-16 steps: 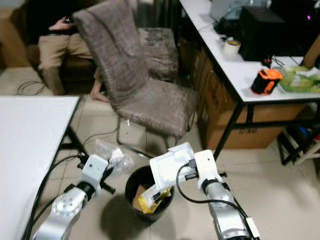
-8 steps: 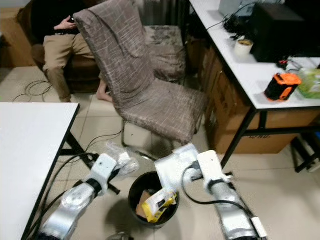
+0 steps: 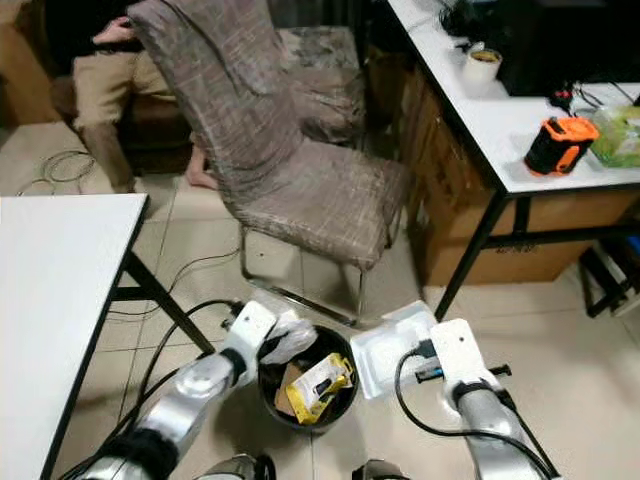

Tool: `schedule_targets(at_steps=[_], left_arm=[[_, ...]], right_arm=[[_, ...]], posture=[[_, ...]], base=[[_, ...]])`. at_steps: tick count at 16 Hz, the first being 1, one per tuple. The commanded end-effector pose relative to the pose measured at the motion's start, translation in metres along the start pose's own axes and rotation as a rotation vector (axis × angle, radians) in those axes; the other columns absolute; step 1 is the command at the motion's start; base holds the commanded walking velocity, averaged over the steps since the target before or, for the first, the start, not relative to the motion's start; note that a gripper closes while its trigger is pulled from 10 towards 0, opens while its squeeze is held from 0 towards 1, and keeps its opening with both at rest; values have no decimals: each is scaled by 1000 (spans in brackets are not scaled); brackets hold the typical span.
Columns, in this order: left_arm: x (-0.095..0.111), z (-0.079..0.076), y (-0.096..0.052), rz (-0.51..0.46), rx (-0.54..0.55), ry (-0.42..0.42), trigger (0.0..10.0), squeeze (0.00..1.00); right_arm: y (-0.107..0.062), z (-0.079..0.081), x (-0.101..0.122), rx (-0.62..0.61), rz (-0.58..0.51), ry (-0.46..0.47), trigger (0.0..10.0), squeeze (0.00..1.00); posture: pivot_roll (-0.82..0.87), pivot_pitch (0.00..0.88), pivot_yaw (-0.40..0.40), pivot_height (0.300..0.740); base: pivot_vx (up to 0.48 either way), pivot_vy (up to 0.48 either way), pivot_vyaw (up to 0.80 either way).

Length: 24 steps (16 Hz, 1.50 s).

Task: Picking trash to rubbish bin

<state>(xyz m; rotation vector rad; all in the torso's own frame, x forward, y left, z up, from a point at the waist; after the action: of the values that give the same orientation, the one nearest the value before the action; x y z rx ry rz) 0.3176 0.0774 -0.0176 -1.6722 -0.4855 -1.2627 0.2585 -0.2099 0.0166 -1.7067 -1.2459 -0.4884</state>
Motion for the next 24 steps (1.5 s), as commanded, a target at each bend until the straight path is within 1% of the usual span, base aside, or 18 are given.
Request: schedule_targets(at_steps=[1,2,3,4,6,10,11,13,18,24], left_arm=[[2,0,2,-9,1,-12,10000,0],[7,1,5,-23,11,-17,10000,0],[14,3,8,-42,27,-15,10000,59],[16,5,9,-50,40,-6,10000,518],[19,9,10,-53,60,18,10000,1000],[19,14,9,-54,71,25,10000,1000],[19,15,9,-65,72,-2,10000,1000],[19,14,10,-72,66,-22,10000,1000],[20,8,11,-75,38,-34,10000,1000],[22,11,11,-86,37,-33,10000,1000]], right_arm=[[-5,-7,2,-10,0,-14,10000,0],[-10,-9,-1,-10,5,-22,10000,0],[-13,-9,-3,-10,13,-26,10000,0],[-14,-10,-4,-9,17,-27,10000,0],[-16,-9,-4,-6,23,-27,10000,0],[-15,-5,0,7,23,-31,10000,0],[-14,-5,0,10,24,-34,10000,0],[-14,-6,1,12,26,-36,10000,0],[-13,-5,0,16,29,-40,10000,0],[-11,-5,1,17,27,-40,10000,0]], posture=[[-138,201,28,740],[-142,203,28,740],[-146,204,28,740],[-147,203,28,740],[-146,203,26,740],[-141,202,20,740],[-140,202,19,740],[-140,202,15,740],[-140,198,17,740],[-140,186,16,740]], base=[[0,0,0],[0,0,0],[0,0,0],[0,0,0],[0,0,0],[0,0,0],[0,0,0],[0,0,0],[0,0,0],[0,0,0]])
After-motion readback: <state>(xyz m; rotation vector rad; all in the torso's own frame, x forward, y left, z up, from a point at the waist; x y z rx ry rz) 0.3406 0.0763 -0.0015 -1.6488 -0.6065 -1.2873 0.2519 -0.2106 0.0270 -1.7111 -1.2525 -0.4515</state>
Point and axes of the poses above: a point about 5 cm out from each wrist's last joint towards the gripper, its own y axis pointing out of the wrist towards the gripper, its own x axis along the axis of the wrist's last joint, z = x × y, the point moved 5 cm from there along y, pointing out of the wrist towards the gripper, and after that the axes turned 8 degrees about -y, right-handed, at the moved point
